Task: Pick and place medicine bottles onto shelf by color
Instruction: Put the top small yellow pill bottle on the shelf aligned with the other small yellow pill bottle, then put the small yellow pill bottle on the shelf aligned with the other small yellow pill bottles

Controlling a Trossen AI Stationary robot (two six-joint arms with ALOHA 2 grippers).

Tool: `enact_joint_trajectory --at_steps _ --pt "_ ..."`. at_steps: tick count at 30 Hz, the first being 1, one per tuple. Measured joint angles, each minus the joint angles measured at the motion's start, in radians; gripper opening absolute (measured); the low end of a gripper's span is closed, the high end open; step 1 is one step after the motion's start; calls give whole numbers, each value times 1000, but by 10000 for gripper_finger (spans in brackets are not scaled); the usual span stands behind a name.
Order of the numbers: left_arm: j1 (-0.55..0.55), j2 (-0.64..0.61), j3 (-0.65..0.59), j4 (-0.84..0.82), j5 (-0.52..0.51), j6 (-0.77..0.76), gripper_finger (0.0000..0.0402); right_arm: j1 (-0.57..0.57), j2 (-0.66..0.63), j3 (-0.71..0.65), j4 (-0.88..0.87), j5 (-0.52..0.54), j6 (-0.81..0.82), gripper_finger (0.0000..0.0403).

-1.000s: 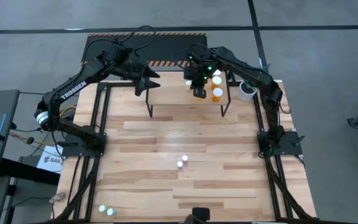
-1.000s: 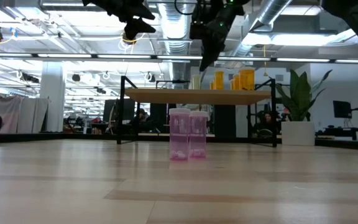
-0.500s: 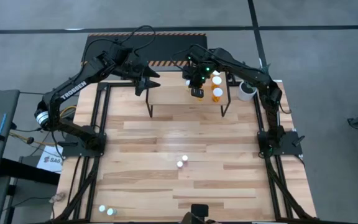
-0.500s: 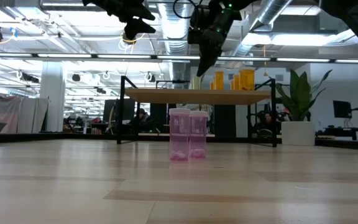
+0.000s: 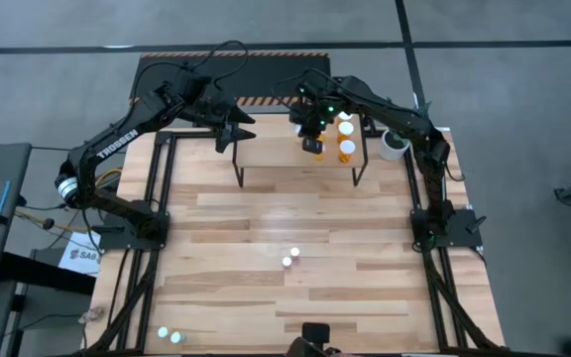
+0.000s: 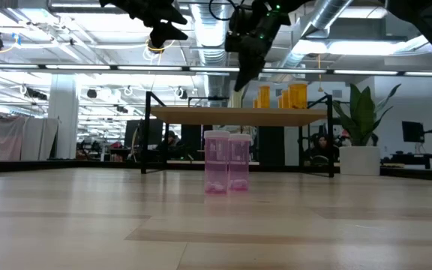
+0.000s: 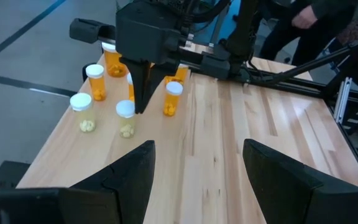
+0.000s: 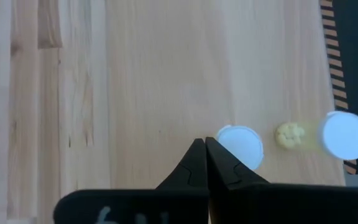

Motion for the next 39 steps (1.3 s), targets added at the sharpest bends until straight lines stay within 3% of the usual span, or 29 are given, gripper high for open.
enact_joint_trajectory --at_steps 23,31,39 --pt "0 0 0 -18 3 -16 230 1 -2 3 -53 1 -2 3" --pt "-41 -75 0 -345 4 25 220 52 -101 62 -107 -11 7 7" --pt "-303 -205 0 -665 -3 -93 189 176 -309 63 -141 -12 166 8"
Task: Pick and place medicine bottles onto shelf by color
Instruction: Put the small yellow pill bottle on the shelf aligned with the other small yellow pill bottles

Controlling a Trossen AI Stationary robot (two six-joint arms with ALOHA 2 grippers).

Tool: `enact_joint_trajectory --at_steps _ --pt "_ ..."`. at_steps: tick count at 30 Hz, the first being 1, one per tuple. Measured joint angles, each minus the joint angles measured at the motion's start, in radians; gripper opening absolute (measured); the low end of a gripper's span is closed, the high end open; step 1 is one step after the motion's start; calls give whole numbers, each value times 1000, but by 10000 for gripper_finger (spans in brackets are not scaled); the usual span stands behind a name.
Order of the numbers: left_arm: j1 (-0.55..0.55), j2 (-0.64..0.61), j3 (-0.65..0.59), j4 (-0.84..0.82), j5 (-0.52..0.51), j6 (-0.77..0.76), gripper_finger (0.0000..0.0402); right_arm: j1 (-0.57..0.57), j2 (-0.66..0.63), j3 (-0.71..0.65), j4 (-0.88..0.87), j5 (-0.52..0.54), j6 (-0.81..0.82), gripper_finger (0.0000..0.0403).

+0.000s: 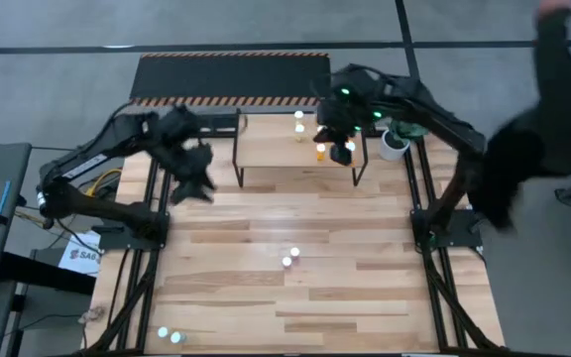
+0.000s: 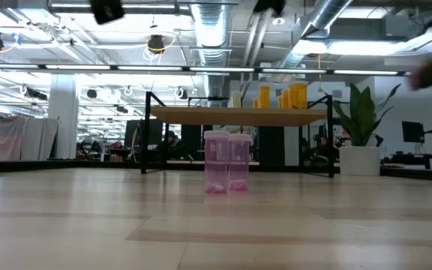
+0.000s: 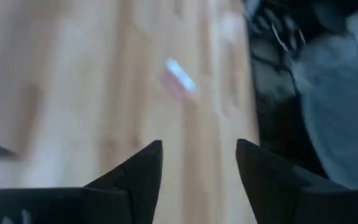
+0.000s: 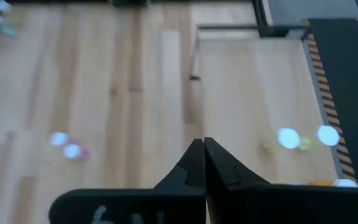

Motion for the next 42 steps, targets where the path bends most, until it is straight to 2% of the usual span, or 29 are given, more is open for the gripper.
enact_joint_trajectory --at_steps 4,8,11,15,19,21,26,31,36,42 --pt "-184 -49 0 -130 -80 -137 188 95 -81 -8 -8 23 109 9" --pt "-415 -105 -64 -129 -130 -299 190 203 -148 -66 -13 95 209 10" --pt "-612 -143 -149 -43 -164 -417 190 281 -186 -119 -12 166 259 10" --pt "-883 -158 -263 161 -211 -600 190 368 -231 -189 -11 223 314 10" --pt "-1115 -100 -347 416 -298 -713 190 453 -273 -261 -11 264 357 10" --pt "-1197 -33 -362 485 -322 -746 190 495 -297 -295 -14 268 390 10" --pt "-1337 148 -363 569 -358 -771 190 617 -345 -366 -10 333 475 10" --pt "-1409 274 -363 603 -382 -770 190 708 -363 -396 -2 418 541 10" --pt "-1449 345 -362 622 -432 -782 190 744 -363 -397 1 424 555 10" --pt "-1472 414 -362 621 -438 -785 190 749 -363 -397 18 424 567 10"
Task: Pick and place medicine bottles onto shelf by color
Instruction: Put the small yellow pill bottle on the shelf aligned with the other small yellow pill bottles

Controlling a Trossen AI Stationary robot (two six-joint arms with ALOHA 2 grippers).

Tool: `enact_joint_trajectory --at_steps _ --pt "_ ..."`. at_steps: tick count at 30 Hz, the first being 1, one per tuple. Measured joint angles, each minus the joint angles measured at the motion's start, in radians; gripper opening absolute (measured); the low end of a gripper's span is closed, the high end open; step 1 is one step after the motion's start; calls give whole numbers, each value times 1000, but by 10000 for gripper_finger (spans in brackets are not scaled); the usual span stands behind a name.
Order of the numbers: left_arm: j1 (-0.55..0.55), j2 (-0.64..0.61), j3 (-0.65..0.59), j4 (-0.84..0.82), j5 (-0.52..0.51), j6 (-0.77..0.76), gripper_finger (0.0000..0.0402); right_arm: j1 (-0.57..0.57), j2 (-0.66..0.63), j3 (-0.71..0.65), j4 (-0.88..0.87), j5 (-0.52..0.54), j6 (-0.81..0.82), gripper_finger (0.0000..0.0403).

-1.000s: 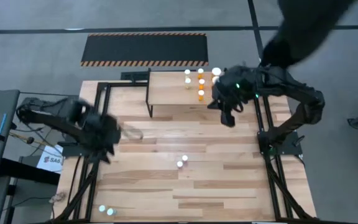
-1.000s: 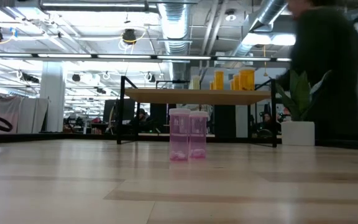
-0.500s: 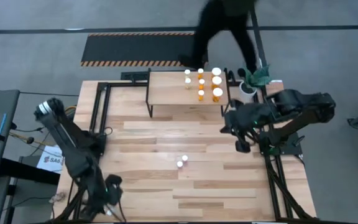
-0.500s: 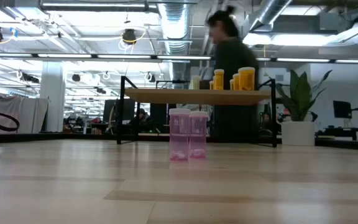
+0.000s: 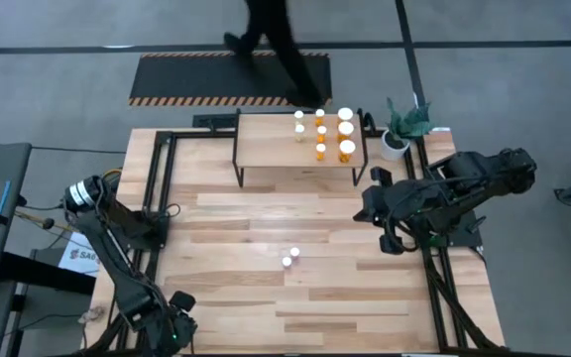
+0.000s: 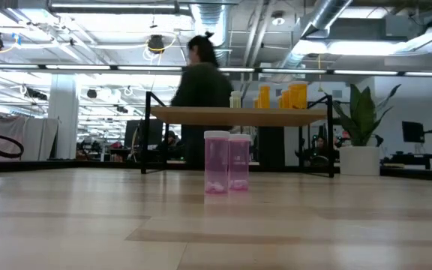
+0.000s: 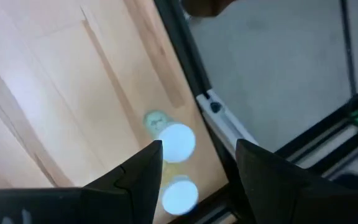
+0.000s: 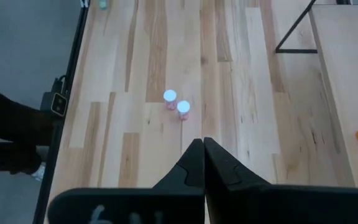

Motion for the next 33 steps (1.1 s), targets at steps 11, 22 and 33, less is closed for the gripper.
enact_joint_trajectory --at_steps 11,22,33 --pt "-1 5 1 -7 -77 -65 208 -12 0 0 21 0 -29 11" --pt "-25 5 1 17 -134 -63 302 -42 1 0 20 -2 -54 11" --pt "-52 59 0 22 -136 -18 298 -42 1 0 20 -4 -61 11"
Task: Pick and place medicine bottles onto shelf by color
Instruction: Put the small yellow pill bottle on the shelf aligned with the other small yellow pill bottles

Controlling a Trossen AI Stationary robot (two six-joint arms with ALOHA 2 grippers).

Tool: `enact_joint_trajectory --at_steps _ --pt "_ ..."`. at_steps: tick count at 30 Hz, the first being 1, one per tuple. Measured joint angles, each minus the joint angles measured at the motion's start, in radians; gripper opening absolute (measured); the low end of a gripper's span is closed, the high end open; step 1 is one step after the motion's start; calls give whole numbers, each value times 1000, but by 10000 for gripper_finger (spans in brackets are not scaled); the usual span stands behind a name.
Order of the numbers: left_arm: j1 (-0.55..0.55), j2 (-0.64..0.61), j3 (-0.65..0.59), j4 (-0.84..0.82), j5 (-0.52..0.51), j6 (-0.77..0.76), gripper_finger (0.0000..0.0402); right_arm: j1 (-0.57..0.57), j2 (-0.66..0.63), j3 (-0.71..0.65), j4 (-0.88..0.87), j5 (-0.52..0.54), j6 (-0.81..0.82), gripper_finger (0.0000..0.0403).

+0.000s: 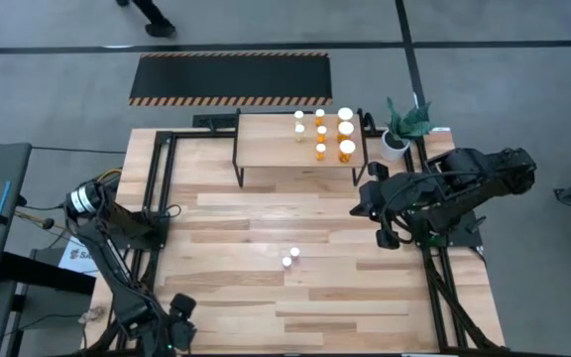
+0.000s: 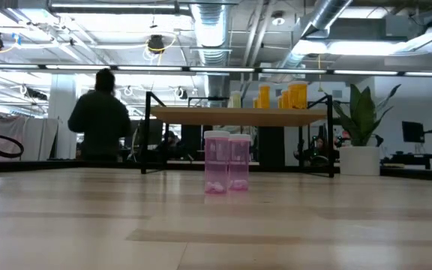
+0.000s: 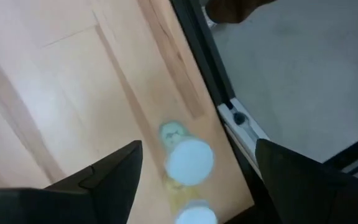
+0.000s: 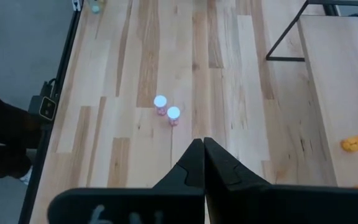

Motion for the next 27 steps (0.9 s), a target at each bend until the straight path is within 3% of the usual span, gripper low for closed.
enact_joint_trajectory --at_steps 17,21,27 --pt "-6 11 -1 -47 7 8 298 -7 0 0 4 0 -23 11" --pt "-5 6 3 -148 38 -4 298 -9 0 0 4 0 -30 11" --pt "-11 -39 7 -176 36 -13 298 -20 0 0 4 -1 -40 11"
